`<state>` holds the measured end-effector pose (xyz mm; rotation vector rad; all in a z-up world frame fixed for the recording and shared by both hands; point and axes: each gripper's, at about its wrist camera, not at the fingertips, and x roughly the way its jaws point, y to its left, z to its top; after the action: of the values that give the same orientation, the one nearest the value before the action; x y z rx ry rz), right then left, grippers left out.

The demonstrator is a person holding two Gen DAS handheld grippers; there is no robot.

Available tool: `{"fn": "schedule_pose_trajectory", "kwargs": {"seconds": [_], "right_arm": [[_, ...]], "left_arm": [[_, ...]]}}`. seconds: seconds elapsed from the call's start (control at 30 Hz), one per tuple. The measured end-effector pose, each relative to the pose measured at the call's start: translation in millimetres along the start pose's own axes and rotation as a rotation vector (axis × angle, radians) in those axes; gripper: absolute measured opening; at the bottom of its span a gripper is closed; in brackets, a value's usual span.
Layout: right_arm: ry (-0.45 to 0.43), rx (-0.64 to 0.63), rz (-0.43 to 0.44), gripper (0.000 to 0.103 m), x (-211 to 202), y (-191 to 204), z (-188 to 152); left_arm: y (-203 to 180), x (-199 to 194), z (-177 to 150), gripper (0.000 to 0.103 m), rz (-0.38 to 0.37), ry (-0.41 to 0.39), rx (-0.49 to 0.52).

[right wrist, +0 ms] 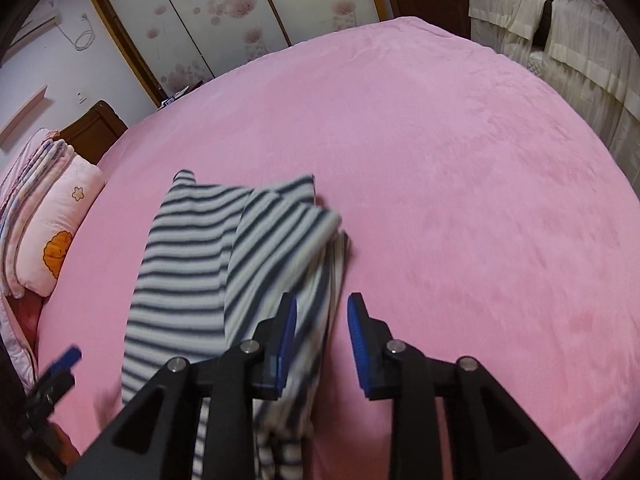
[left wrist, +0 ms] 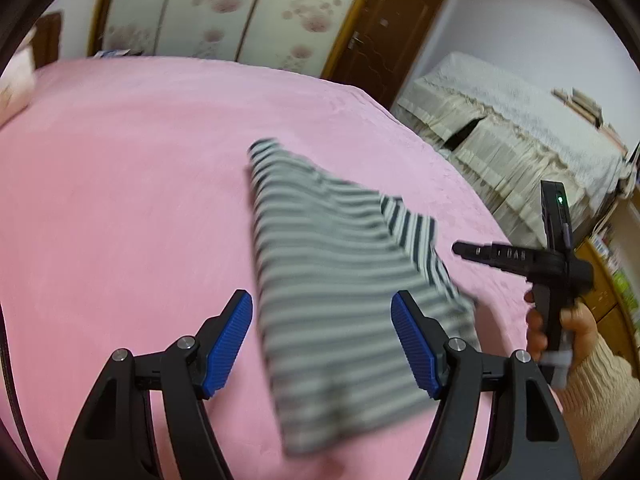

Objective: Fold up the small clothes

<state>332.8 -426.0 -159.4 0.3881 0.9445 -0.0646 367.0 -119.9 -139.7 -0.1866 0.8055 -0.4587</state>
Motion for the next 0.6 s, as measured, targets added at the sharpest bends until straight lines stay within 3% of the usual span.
{"fn": "schedule_pose_trajectory", "kwargs": {"seconds": [0.17,0.27,0.37,0.4,0.43,0.5,0.57,0.6], "right_arm": [[0.028,0.083,0.057,0.026,33,-13,27],[0.044,0.114,0.084,0.026,48,-19,41],[0.049,0.079,0.085,0.026,60,-15,50],[0.053,0.044,0.071,0.010,64,-11,53],[0.046,0.015,0.051,0.005,66,-7,55],[0.025,-0.041,0.026,0.005,66,1,61],[-0.001,-0.086,0.008,0.005,64,11,66],[-0.005,-0.101,0.001,0.005,64,14,68]], "left_arm": [[-4,66,54,0.071,0.059,0.055,0.060],[13,100,73,0.071,0.107,0.094,0.001],[29,123,82,0.071,0.109,0.115,-0.066],[33,130,84,0.071,0.113,0.125,-0.086],[35,135,85,0.071,0.119,0.135,-0.095],[37,144,83,0.070,0.162,0.142,-0.090],[34,151,81,0.058,0.190,0.153,-0.060],[33,154,79,0.044,0.199,0.160,-0.046]]}}
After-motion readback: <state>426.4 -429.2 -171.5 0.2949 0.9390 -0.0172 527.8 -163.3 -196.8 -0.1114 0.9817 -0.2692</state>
